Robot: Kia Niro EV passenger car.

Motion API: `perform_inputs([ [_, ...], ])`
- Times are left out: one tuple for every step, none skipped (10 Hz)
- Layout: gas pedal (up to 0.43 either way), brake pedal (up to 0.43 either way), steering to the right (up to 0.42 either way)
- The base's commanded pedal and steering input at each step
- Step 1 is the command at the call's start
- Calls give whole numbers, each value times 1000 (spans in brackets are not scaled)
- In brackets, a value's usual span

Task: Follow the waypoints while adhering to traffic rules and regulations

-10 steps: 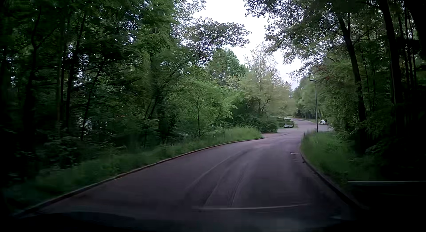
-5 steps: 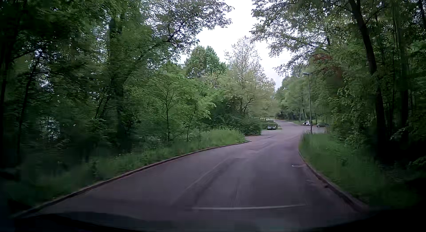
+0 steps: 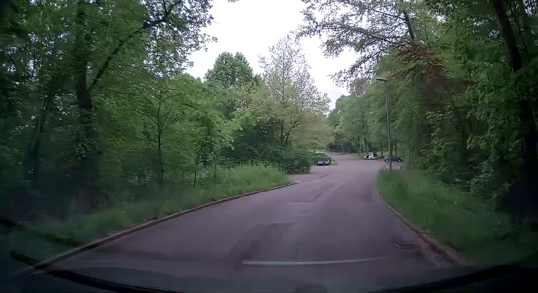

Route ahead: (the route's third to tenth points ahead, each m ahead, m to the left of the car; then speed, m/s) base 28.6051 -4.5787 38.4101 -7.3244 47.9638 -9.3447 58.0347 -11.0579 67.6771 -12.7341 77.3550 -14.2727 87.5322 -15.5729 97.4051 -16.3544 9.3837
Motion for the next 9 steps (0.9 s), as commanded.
perform_inputs([
  [98,0,73],
  [98,0,74],
  [98,0,74],
  [87,0,75],
  [87,0,74],
  [87,0,74],
  [87,0,73],
  [87,0,68],
  [87,0,61],
])
